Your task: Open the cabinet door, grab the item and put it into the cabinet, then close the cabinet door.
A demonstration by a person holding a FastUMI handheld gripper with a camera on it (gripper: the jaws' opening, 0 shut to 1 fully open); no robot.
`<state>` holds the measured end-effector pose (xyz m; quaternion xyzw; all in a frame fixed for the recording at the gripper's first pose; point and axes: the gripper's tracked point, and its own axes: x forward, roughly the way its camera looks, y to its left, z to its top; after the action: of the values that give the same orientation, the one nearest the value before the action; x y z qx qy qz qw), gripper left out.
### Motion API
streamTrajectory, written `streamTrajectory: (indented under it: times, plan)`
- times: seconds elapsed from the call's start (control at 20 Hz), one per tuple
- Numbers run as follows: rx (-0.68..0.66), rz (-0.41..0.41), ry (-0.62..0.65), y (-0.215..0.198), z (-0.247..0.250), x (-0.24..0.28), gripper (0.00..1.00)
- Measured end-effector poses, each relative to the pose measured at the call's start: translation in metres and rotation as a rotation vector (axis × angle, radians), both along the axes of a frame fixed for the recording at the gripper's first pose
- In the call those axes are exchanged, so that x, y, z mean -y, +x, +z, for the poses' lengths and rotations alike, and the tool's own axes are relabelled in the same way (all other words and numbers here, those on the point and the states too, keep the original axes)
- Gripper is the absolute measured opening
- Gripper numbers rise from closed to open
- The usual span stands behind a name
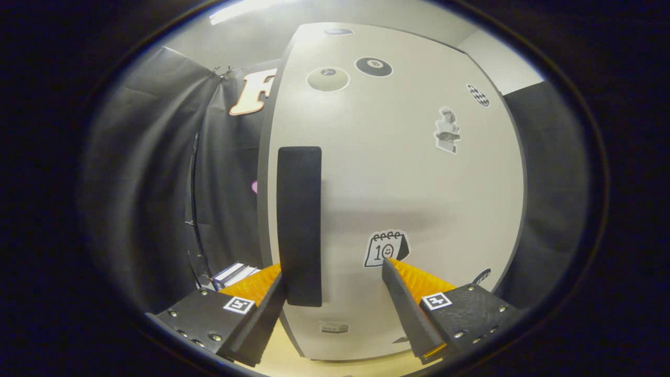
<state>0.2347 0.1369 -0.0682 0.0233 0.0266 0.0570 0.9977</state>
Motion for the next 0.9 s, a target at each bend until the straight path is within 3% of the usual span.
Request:
streamTrajectory:
  times: [0.5,0.9]
  plan:
    - [-0.028,-0.012,0.014,-0.001,-0.004,0.0,1.0]
    - [-0.013,-0.003,0.009,-0.061,0.015,0.019,1.0]
